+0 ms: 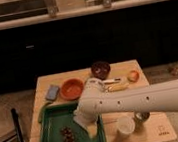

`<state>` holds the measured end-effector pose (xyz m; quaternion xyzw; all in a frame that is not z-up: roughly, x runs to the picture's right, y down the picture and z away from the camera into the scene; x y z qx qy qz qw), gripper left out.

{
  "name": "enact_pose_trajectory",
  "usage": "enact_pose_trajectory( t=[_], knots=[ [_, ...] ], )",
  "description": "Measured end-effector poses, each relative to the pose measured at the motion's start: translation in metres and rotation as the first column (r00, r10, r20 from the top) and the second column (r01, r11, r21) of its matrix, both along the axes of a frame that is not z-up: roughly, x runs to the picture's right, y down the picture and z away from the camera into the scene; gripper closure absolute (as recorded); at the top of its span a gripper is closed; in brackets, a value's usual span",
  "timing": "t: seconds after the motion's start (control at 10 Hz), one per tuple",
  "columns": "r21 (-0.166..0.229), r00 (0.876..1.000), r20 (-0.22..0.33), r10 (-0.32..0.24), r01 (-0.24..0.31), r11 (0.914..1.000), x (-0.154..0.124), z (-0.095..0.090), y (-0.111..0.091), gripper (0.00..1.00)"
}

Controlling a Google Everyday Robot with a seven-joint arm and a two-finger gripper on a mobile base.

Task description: Wipe red bowl with towel

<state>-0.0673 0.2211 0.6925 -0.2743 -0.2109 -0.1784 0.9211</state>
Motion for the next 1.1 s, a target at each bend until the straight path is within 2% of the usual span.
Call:
enact_pose_trajectory(
  t=[0.2, 0.4, 0.7, 1.1],
  knots=[
    [-0.024, 0.998, 0.044, 0.043, -0.042, 0.9988, -0.014, 0.004, -0.002, 0.2],
    [-0.032, 0.995, 0.056, 0.081, -0.08, 0.9963, -0.019, 0.012, -0.006, 0.2],
    [-0.022, 0.987, 0.045, 0.155, -0.154, 0.9879, -0.018, 0.03, -0.011, 0.2],
    [-0.031, 0.977, 0.019, 0.213, -0.212, 0.9768, -0.01, 0.058, -0.012, 0.2]
  ],
)
